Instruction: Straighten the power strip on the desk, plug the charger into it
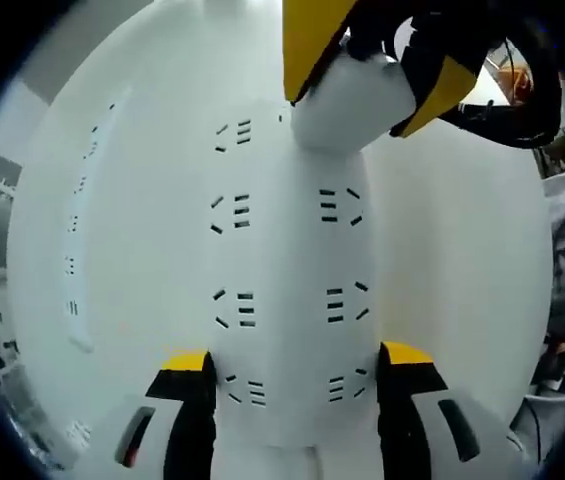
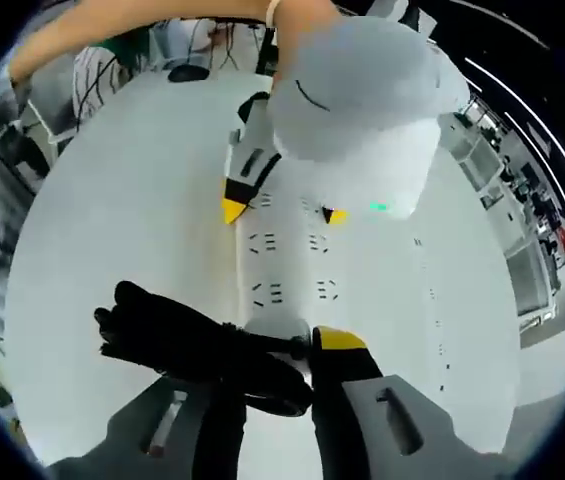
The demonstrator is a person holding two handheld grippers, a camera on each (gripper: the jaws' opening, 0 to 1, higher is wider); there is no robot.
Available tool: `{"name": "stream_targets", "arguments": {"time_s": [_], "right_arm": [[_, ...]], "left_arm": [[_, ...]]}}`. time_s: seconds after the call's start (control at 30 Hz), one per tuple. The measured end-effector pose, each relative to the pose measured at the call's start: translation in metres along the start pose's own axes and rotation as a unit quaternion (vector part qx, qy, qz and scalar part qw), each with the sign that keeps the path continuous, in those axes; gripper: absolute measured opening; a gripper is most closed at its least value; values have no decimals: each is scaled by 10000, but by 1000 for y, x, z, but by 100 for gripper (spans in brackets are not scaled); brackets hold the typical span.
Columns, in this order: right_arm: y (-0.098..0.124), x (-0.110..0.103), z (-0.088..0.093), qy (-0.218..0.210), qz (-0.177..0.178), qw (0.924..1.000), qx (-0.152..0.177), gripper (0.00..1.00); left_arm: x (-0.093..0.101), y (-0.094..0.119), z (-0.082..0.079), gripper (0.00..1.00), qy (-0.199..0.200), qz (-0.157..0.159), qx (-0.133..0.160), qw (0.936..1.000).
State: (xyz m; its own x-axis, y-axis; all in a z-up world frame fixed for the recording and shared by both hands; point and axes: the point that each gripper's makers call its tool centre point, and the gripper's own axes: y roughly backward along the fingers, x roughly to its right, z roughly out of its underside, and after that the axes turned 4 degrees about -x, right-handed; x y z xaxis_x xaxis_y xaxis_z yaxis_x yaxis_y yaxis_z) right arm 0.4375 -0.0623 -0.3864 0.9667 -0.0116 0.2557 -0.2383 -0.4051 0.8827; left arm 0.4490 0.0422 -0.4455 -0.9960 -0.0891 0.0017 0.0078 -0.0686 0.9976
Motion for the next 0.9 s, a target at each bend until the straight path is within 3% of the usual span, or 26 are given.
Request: {"name": "stream_targets", "arguments": {"time_s": [0.17, 0.2, 0.27, 0.57, 0.87, 0.9], "right_arm": [[-3, -2, 3, 4, -164, 9998, -141, 22], [-5, -1, 7, 12, -157, 9994, -324, 22], [-5, 0, 6, -95, -238, 9992, -307, 22], [-8, 0, 6, -429, -303, 9983, -232, 23], [-8, 0, 7, -341, -118, 9987, -369, 23], [-8, 0, 8, -338, -101, 9987, -363, 23]], "left_arm": [[0, 0, 1, 64, -210, -25, -266, 9994], [-1, 0, 1, 64, -240, -27, -278, 9993], [-1, 1, 2, 65, -282, -31, -267, 9992], [-1, 0, 4, 66, -258, -6, 222, 9994], [0, 0, 3, 67, -123, 10, 586, 9982], [1, 0, 2, 67, -76, 21, 766, 9970]]}}
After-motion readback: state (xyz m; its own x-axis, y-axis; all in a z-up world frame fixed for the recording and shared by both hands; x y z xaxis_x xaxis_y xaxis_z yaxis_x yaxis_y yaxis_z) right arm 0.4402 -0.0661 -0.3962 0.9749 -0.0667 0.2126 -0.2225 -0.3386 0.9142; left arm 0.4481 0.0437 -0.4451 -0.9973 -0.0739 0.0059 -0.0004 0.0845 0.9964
